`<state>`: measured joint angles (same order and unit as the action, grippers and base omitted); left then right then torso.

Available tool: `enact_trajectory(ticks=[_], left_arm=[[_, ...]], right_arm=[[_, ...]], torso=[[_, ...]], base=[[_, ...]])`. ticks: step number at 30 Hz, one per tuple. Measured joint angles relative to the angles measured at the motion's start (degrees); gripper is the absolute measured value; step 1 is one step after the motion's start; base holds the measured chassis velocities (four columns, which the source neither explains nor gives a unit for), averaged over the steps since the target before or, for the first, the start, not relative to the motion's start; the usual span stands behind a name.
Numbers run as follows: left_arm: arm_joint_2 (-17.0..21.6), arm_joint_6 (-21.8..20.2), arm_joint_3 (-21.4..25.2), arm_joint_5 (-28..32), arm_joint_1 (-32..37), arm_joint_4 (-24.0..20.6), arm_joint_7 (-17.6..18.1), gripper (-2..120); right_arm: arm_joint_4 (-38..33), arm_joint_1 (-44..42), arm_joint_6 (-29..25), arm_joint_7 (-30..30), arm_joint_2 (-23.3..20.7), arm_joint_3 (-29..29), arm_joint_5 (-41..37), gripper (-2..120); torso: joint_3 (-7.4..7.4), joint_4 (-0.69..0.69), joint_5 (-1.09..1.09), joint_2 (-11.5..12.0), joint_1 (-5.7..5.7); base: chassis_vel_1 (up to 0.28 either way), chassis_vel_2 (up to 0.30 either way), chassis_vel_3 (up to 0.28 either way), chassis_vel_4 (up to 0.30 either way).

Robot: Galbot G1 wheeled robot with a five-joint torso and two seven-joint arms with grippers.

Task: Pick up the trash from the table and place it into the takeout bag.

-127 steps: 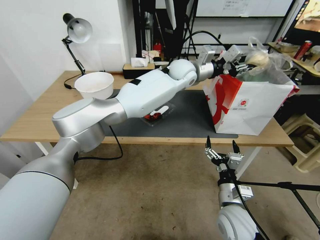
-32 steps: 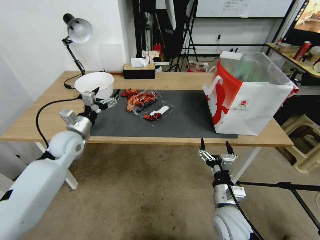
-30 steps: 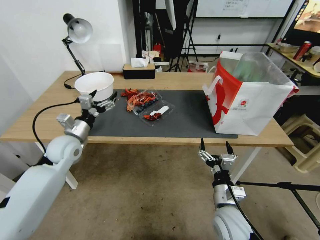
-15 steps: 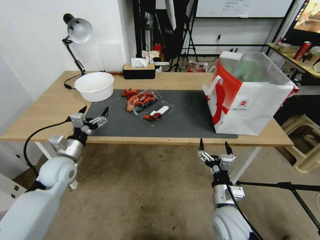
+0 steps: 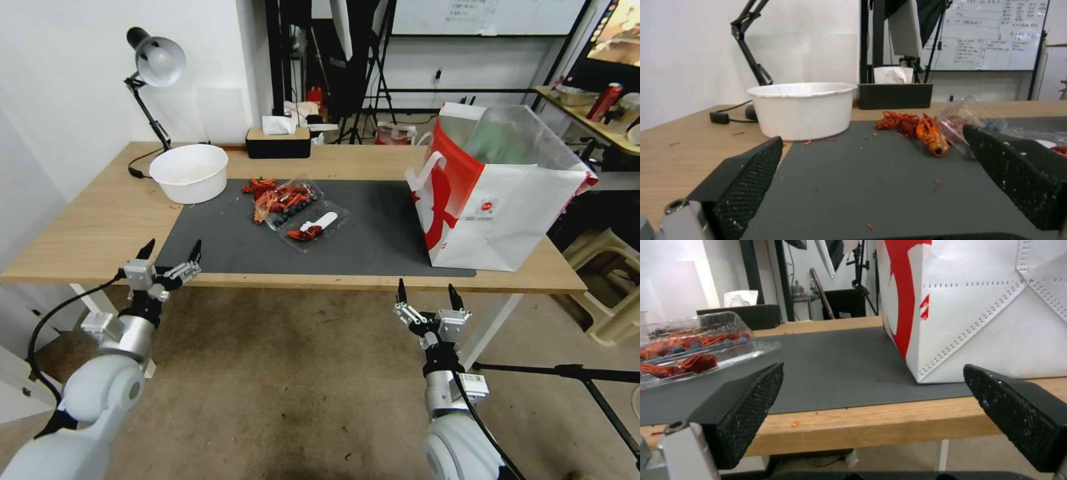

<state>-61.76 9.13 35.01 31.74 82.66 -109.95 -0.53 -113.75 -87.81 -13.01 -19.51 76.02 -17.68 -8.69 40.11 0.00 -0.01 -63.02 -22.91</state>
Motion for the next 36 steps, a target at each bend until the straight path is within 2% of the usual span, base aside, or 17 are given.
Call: enact_trajectory(ticks=[11,36], left_arm=[[-2.93,2.27,0.62,-2.7,4.63,-0.81,-0.72,100],[-3.48,3.49,0.69,-2.76,6.02,0.98,-2.27,100]], right_arm=[[-0.16,-0.06,-0.03,0.0,-0.02,-0.19,-0.03,100],[0.69,0.1,-0.34,0.24,0.39,0.1,0.55,100]], torso=[[0.0,0.0,0.0,0.0,-0.01],[0.0,0.0,0.01,0.0,-0.01]], base=[[0.0,0.0,0.0,0.0],[0.0,0.0,0.0,0.0]])
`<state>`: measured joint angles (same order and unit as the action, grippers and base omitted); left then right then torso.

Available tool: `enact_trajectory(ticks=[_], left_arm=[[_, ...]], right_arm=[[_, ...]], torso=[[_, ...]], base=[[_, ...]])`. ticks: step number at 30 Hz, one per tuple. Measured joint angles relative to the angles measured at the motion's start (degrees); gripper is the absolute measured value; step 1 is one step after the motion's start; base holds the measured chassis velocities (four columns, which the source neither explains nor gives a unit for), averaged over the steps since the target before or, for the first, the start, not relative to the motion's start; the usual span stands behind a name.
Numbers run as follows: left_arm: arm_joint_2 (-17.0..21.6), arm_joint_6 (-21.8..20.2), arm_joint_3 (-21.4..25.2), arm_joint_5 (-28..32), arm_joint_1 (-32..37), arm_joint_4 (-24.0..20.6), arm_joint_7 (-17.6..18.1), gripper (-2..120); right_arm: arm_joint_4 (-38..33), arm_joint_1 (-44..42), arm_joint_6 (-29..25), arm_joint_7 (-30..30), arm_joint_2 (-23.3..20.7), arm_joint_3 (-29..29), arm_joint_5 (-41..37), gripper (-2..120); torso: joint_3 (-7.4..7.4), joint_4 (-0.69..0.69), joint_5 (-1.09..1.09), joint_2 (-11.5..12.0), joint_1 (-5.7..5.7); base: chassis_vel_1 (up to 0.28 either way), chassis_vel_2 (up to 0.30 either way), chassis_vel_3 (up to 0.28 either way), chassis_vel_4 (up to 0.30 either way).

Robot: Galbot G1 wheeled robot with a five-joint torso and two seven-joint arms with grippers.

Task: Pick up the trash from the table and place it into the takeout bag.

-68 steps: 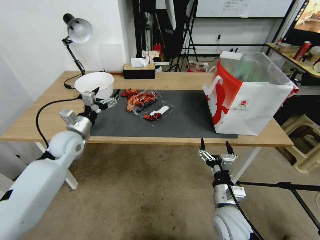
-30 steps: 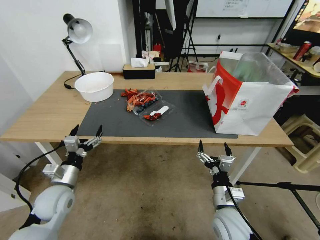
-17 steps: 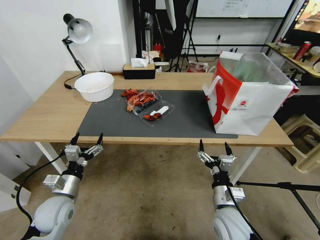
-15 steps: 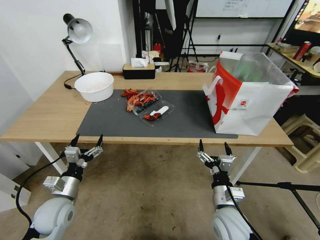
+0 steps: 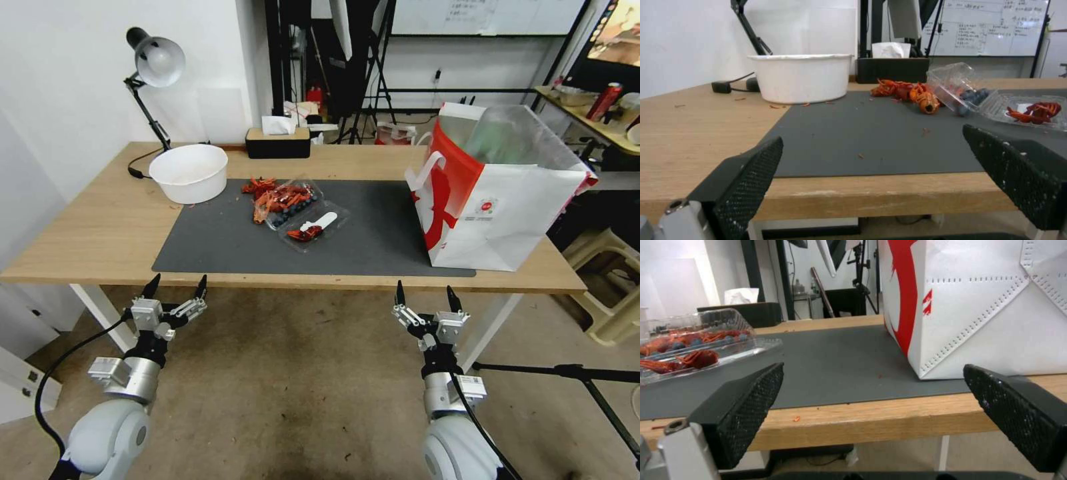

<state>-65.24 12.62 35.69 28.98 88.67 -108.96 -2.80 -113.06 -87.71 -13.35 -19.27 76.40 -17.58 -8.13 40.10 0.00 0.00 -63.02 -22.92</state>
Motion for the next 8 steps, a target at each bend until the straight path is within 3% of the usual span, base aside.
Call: enact_trajectory(ticks=[8], left_arm=[[0.01,-0.02,-0.03,0.04,-0.03,0.03,0.0,100]], right_arm=[[0.0,0.0,-0.02,0.0,0.0,0.0,0.02,100]], torso=[[0.0,0.0,0.0,0.0,0.0]], base=[[0.0,0.0,0.0,0.0]])
